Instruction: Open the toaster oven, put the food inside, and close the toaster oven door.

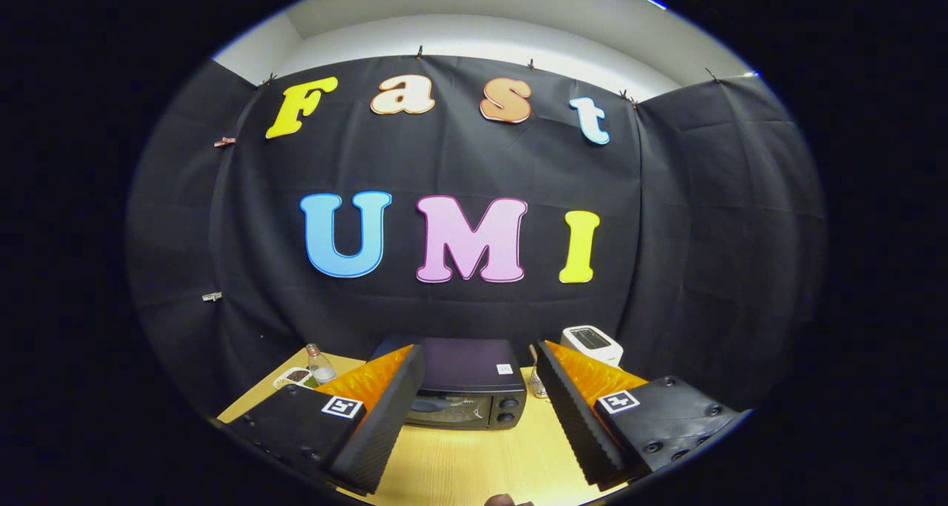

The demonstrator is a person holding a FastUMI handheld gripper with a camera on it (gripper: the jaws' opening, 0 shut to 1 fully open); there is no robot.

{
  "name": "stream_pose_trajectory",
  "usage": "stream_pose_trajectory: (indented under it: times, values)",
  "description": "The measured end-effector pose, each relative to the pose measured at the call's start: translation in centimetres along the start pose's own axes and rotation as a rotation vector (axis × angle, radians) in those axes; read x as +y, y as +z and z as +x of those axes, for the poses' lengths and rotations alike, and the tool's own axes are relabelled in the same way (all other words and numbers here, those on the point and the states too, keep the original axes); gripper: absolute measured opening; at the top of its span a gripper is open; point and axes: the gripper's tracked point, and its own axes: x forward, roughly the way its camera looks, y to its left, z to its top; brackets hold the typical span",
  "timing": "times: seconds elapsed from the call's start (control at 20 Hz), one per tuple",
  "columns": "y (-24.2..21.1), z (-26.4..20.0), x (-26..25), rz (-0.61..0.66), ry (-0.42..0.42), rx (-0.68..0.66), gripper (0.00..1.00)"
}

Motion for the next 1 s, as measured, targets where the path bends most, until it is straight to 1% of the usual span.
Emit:
stream_pose_trajectory:
  times: [0.3,0.5,1.0]
  values:
    - [1.0,-1.5,-1.7,0.005,-0.029,-0.028,0.99]
    - [1.3,-1.5,-2.2,0.049,-0.038,-0.027,0.99]
    - [0.6,-1.9,-2.3,0.038,-0.047,-0.015,0.99]
